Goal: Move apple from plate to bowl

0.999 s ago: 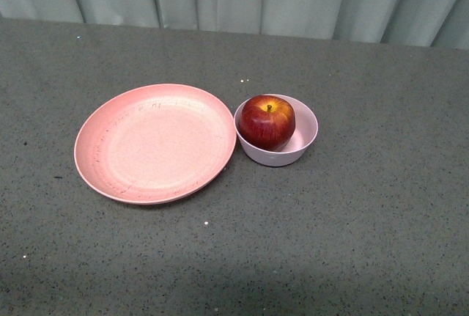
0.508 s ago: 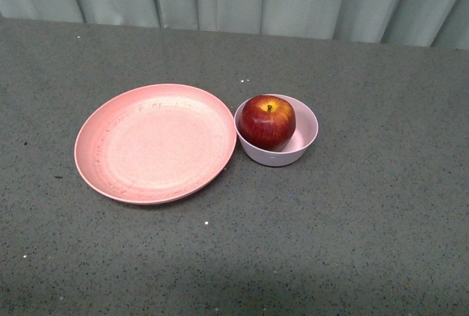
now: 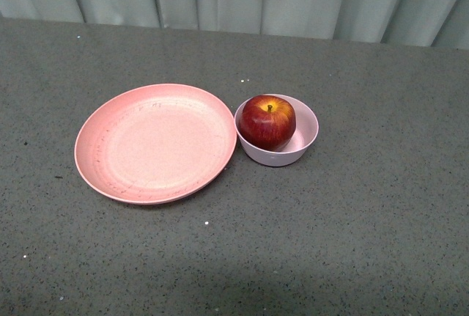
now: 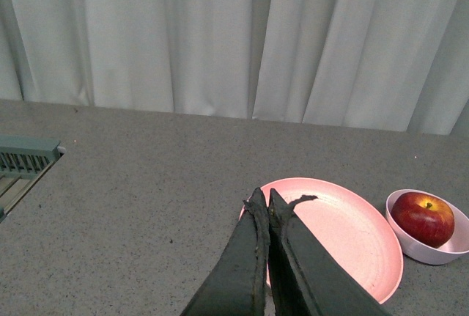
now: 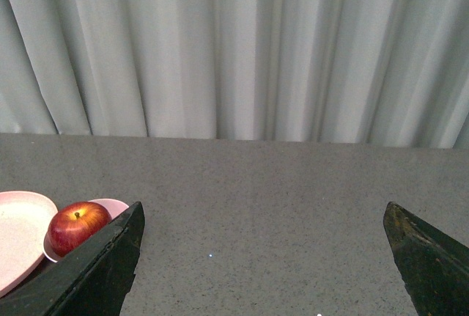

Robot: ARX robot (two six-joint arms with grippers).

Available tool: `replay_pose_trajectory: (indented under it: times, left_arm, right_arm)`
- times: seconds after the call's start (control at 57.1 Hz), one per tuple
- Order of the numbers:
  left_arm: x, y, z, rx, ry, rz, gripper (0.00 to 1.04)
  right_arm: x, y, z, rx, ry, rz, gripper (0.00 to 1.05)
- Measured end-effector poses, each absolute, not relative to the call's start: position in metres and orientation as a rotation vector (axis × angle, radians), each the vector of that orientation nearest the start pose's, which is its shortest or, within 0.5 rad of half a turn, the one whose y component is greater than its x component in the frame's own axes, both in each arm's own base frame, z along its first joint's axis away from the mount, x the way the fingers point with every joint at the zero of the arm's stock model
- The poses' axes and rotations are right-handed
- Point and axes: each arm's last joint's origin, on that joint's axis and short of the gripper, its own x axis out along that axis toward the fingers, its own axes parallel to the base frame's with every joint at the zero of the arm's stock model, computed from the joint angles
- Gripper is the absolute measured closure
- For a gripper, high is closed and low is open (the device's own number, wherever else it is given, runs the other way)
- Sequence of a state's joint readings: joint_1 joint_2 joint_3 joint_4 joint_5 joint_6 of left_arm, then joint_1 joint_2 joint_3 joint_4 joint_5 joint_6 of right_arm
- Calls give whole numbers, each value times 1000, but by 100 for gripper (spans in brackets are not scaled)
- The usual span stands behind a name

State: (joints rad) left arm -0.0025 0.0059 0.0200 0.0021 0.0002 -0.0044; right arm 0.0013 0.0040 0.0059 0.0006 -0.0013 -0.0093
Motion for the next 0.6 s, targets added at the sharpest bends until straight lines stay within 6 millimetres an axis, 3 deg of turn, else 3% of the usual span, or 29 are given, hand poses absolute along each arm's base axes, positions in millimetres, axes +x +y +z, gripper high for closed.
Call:
replay_pose_trajectory:
  times: [0.158, 0.315, 0.421, 0.596]
  left_arm:
    - [97, 0, 170, -4, -17, -3, 55]
    - [97, 0, 170, -4, -17, -3, 29]
    - [97, 0, 170, -4, -17, -3, 5]
    - [97, 0, 170, -4, -17, -3, 7]
  right_arm:
    - [98, 0, 165, -9, -2, 3, 9]
    - [98, 0, 165, -9, -2, 3, 9]
    - [98, 0, 165, -9, -2, 3, 9]
    - [98, 0, 165, -9, -2, 3, 9]
